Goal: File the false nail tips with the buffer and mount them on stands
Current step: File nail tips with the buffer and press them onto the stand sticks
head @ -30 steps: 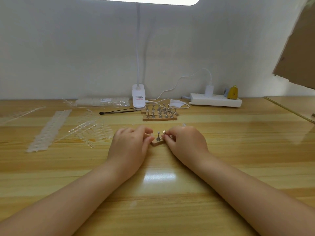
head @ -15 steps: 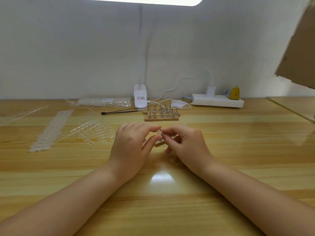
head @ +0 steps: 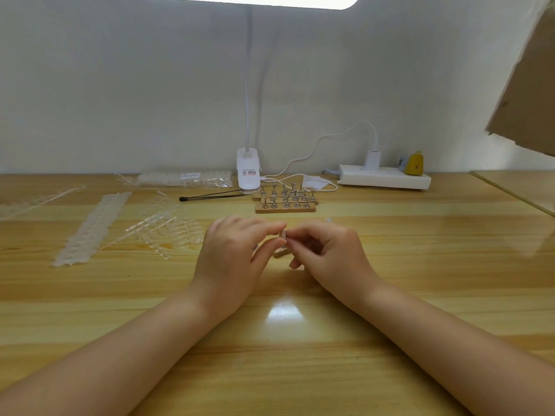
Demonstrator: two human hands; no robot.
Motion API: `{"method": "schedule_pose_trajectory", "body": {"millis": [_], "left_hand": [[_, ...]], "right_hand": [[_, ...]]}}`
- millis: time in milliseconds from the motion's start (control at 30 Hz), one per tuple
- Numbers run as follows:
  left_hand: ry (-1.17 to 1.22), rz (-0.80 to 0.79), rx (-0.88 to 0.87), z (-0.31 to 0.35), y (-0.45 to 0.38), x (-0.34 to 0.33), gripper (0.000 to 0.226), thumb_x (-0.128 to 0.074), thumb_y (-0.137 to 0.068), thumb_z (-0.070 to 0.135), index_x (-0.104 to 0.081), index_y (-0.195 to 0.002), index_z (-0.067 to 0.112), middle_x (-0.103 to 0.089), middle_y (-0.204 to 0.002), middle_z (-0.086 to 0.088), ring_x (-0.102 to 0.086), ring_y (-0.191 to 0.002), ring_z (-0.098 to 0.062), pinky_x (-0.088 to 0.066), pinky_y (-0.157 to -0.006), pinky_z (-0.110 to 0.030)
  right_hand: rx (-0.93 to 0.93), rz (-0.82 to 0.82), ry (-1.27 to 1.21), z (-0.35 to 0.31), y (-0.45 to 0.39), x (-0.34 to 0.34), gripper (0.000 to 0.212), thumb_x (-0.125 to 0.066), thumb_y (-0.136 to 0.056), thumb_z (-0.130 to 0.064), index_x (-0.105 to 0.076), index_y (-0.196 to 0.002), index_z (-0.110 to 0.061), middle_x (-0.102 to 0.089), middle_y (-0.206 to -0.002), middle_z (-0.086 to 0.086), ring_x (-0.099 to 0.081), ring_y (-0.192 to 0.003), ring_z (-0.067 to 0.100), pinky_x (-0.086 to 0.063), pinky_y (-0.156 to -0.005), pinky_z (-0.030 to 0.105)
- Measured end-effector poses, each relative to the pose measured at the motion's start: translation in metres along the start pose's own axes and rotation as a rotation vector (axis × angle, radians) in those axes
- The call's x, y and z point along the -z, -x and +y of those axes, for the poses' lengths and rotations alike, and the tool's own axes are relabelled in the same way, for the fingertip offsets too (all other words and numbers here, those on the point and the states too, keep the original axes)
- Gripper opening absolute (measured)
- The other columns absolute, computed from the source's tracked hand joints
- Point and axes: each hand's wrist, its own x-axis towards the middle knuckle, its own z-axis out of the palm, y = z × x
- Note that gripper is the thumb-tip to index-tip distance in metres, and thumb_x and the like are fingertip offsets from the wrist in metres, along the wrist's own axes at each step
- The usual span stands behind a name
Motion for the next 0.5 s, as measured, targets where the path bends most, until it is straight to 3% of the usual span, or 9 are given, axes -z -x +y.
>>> {"method": "schedule_pose_trajectory", "body": {"millis": [67,300,433,500], "left_hand": [[0.040,-0.014,0.014,0.0003,-0.0007,0.0004,0.035,-0.052,-0.087,0.040,-0.073,-0.106,0.020,-0.072,-0.100,0.004,-0.065,-0.093,-0.025,-0.044,-0.083,-0.047],[0.095,0.010,0.029,0.0019,-0.0014,-0.0008,0.030,-0.062,-0.083,0.034,-0.072,-0.109,0.022,-0.072,-0.103,0.006,-0.064,-0.095,-0.023,-0.042,-0.086,-0.043],[0.088,0.025,0.032,0.0026,-0.0003,-0.0011,0.044,-0.055,-0.087,0.042,-0.064,-0.122,0.019,-0.069,-0.110,0.006,-0.064,-0.094,-0.019,-0.041,-0.087,-0.039],[0.132,0.047,0.086,0.0010,-0.0008,-0.0018,0.044,-0.058,-0.087,0.036,-0.059,-0.127,0.018,-0.067,-0.110,0.008,-0.063,-0.094,-0.015,-0.040,-0.090,-0.038]], "right_hand": [[0.043,-0.006,0.003,0.0003,0.0007,0.0014,0.008,-0.067,-0.088,-0.004,-0.071,-0.094,-0.006,-0.071,-0.079,0.003,-0.069,-0.062,0.008,-0.052,-0.056,0.018],[0.098,0.000,-0.007,0.0003,0.0003,0.0027,0.007,-0.065,-0.087,0.001,-0.070,-0.089,-0.004,-0.068,-0.077,-0.001,-0.069,-0.061,0.008,-0.049,-0.054,0.015],[-0.024,0.029,-0.051,-0.0016,-0.0017,-0.0009,0.005,-0.068,-0.087,-0.005,-0.068,-0.090,-0.009,-0.071,-0.074,0.001,-0.069,-0.059,0.009,-0.052,-0.057,0.018],[-0.118,0.093,-0.058,-0.0004,-0.0034,-0.0008,0.001,-0.068,-0.088,-0.009,-0.069,-0.088,-0.009,-0.071,-0.072,0.003,-0.068,-0.057,0.012,-0.053,-0.056,0.020]]}}
